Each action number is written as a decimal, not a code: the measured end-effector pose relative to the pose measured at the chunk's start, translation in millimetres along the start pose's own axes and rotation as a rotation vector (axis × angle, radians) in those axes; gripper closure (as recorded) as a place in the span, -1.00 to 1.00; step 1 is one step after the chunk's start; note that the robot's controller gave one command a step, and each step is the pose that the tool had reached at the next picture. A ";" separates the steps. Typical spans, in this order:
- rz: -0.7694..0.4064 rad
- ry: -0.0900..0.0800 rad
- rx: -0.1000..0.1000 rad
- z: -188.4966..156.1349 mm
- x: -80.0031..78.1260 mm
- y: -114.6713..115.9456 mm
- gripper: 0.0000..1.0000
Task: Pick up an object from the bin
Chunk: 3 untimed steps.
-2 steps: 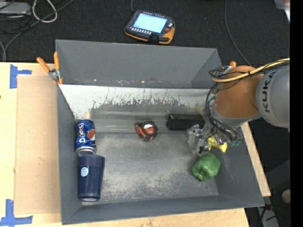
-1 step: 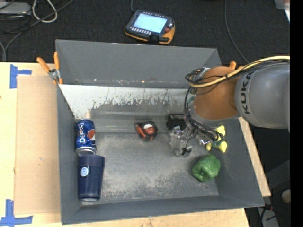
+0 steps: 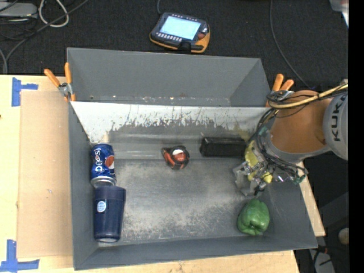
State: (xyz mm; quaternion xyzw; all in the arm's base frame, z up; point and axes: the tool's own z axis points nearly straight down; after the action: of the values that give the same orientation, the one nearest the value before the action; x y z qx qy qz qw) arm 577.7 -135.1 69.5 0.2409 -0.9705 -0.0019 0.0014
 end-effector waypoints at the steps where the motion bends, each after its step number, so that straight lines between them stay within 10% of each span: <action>1: -0.043 0.001 0.000 -0.1 2.6 -25.9 1.00; 2: -0.553 -0.003 -0.006 -52.2 34.7 -1.1 -1.00; 3: -0.554 -0.004 -0.006 -52.2 34.6 -1.1 -1.00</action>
Offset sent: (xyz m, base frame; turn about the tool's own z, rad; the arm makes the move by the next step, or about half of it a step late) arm -0.0308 -0.0207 0.0524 -0.5576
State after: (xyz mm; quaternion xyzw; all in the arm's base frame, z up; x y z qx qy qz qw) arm 547.8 -152.4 121.7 0.4970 -0.8678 -0.0056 -0.0002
